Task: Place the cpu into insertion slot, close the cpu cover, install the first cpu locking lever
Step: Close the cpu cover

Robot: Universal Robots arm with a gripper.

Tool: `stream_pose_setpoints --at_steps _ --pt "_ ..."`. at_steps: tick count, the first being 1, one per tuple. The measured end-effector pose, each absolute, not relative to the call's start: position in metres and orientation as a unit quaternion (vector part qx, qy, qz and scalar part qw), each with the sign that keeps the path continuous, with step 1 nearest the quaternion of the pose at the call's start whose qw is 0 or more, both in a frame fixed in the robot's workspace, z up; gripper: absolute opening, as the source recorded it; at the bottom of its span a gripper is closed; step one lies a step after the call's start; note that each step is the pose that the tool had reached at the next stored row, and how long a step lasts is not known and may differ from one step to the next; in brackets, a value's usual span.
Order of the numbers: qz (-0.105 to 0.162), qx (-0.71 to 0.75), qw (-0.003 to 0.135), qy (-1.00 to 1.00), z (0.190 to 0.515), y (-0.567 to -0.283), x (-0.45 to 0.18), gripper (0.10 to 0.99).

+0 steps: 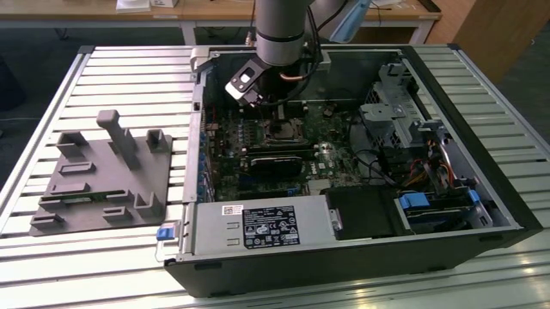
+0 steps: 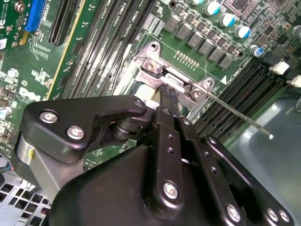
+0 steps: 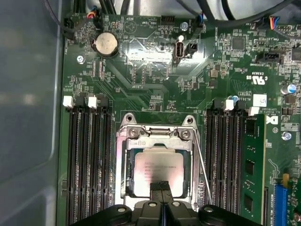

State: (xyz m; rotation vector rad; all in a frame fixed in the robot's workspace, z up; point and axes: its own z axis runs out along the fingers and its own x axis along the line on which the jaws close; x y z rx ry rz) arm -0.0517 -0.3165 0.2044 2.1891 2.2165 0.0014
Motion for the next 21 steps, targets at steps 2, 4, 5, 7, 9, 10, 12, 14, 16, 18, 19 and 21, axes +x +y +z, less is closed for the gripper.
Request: stream_pose_setpoints --at_steps 2,4,5,7,9,10,12,14,16,18,19,21 --pt "0.0 0.703 0.013 0.711 0.203 -0.316 -0.052 0.106" --pt "0.0 0.703 0.013 0.711 0.202 -0.316 -0.053 0.106" --pt "0.0 0.703 0.013 0.711 0.202 -0.316 -0.053 0.106" --pt "0.0 0.703 0.013 0.711 0.201 -0.316 -0.053 0.106" --pt "0.0 0.703 0.013 0.711 0.201 -0.316 -0.053 0.106" --pt "0.0 0.703 0.013 0.711 0.201 -0.316 -0.053 0.106" --pt "0.001 0.703 0.013 0.711 0.202 -0.316 -0.053 0.106" --pt "0.001 0.703 0.013 0.711 0.208 -0.316 -0.053 0.106" --pt "0.001 0.703 0.013 0.711 0.214 -0.316 -0.053 0.106" --pt "0.001 0.703 0.013 0.711 0.218 -0.316 -0.053 0.106" --pt "0.001 0.703 0.013 0.711 0.218 -0.316 -0.052 0.106" --pt "0.001 0.703 0.013 0.711 0.218 -0.316 -0.05 0.106"
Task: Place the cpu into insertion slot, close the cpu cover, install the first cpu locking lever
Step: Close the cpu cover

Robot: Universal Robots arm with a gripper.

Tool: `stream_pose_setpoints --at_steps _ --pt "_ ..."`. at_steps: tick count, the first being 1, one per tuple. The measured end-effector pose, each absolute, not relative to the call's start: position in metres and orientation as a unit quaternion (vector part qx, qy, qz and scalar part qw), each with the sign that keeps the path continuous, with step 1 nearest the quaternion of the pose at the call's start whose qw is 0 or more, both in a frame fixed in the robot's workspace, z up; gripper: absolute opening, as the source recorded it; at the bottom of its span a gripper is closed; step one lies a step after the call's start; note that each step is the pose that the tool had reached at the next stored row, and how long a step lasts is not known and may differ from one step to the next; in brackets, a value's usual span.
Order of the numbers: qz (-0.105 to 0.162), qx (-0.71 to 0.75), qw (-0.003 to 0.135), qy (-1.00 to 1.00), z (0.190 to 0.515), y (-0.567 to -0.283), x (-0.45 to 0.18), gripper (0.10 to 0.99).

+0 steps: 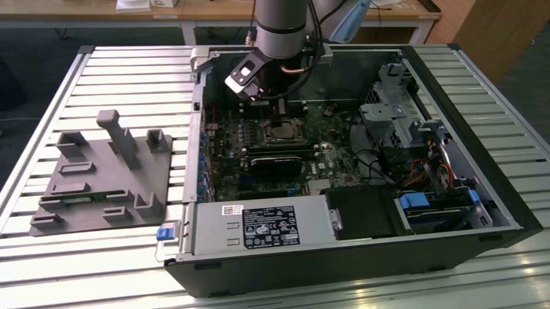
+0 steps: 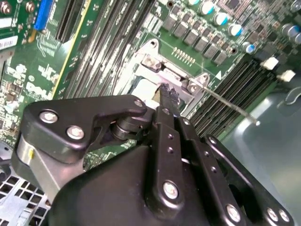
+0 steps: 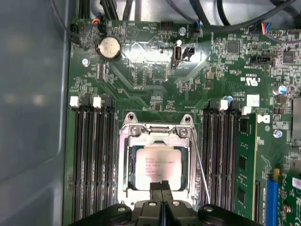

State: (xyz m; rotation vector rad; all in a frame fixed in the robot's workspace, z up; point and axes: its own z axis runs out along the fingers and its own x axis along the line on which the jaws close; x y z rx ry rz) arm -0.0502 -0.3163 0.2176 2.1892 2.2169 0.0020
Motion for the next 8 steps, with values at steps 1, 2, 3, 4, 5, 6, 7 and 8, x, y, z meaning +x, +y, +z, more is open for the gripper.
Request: stream_pose_setpoints --at_steps 1,2,3,4,5,6,7,8 --pt "0.001 0.703 0.013 0.711 0.2177 -0.3163 -0.0489 0.106" --pt "0.001 0.703 0.013 0.711 0.2176 -0.3163 -0.0476 0.106" --pt "0.001 0.703 0.013 0.711 0.2176 -0.3163 -0.0462 0.106" --pt "0.001 0.703 0.013 0.711 0.2176 -0.3163 -0.045 0.106" --pt "0.001 0.703 0.013 0.711 0.2176 -0.3163 -0.0438 0.106" --pt "0.001 0.703 0.013 0.711 0.2176 -0.3163 -0.0431 0.106" --pt "0.001 0.703 0.013 0.711 0.2176 -0.3163 -0.0422 0.106" --pt "0.001 0.703 0.013 0.711 0.2176 -0.3163 -0.0416 0.106"
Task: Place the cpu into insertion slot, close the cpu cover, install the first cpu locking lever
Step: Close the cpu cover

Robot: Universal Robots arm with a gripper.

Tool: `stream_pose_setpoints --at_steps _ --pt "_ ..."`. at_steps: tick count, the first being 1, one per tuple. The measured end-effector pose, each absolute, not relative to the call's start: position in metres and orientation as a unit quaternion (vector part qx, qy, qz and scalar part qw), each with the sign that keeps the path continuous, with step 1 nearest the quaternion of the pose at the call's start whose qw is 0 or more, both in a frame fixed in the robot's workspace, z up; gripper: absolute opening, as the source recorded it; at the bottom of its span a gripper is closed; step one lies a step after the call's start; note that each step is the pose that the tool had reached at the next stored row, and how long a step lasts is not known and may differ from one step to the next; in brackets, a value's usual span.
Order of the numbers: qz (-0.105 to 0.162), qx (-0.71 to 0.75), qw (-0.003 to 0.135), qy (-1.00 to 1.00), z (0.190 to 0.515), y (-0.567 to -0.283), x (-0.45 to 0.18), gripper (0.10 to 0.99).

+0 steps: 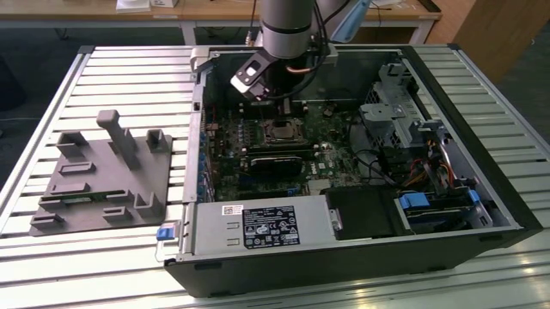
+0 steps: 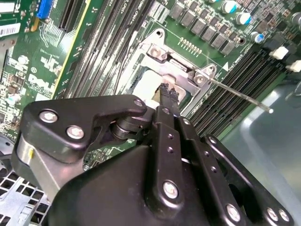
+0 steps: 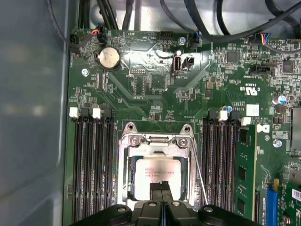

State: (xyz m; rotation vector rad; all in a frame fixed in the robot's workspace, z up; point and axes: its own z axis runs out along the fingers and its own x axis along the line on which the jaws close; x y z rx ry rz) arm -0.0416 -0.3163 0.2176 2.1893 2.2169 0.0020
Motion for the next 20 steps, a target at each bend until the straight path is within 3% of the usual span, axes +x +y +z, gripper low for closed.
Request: stream_pose_setpoints --at_steps 20 --pt "0.001 0.703 0.013 0.711 0.237 -0.316 -0.039 0.106"
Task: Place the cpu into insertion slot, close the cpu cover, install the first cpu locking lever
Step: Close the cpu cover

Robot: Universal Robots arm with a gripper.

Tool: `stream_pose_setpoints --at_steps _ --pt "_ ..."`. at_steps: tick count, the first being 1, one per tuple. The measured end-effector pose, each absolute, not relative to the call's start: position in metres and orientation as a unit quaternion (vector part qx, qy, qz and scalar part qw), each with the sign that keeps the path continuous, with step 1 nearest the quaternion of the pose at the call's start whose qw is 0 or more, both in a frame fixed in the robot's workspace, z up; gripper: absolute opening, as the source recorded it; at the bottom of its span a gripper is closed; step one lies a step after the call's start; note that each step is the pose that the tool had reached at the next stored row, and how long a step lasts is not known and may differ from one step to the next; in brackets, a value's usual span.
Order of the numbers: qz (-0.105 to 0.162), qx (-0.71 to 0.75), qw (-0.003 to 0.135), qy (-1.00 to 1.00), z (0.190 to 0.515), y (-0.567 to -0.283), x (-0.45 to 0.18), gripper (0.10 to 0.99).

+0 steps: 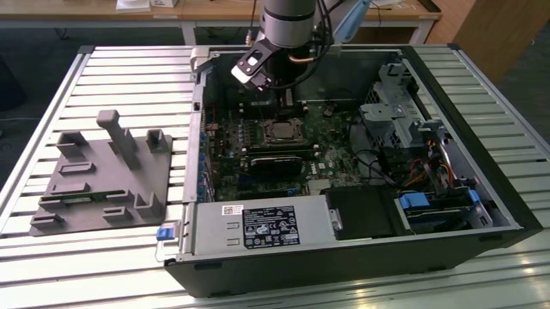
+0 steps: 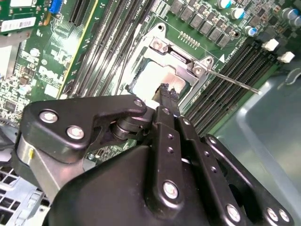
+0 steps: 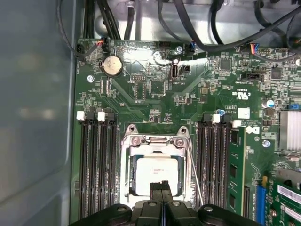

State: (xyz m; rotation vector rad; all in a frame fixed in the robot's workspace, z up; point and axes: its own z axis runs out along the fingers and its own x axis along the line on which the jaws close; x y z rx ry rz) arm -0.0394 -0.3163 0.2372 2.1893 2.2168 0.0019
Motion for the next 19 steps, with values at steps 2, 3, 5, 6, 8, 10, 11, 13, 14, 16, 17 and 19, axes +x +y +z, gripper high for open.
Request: stream_pose_setpoints --at_steps 2,3,5,6,8,10,11,13,14,16,17,19 --pt "0.001 0.703 0.013 0.711 0.24 -0.316 -0.039 0.106" --pt "0.001 0.703 0.013 0.711 0.241 -0.316 -0.039 0.106" --pt "0.001 0.703 0.013 0.711 0.244 -0.316 -0.039 0.106" --pt "0.001 0.703 0.013 0.711 0.245 -0.316 -0.039 0.106" --pt "0.001 0.703 0.013 0.711 0.247 -0.316 -0.039 0.106" --pt "0.001 0.703 0.013 0.711 0.249 -0.316 -0.039 0.106" --pt "0.001 0.703 0.013 0.711 0.25 -0.316 -0.039 0.106" --pt "0.001 0.703 0.013 0.711 0.252 -0.316 -0.039 0.106" --pt "0.001 0.703 0.013 0.711 0.253 -0.316 -0.039 0.106" --pt "0.001 0.703 0.013 0.711 0.255 -0.316 -0.039 0.106" --pt "0.001 0.703 0.013 0.711 0.256 -0.316 -0.039 0.106" --pt "0.001 0.703 0.013 0.711 0.258 -0.316 -0.039 0.106"
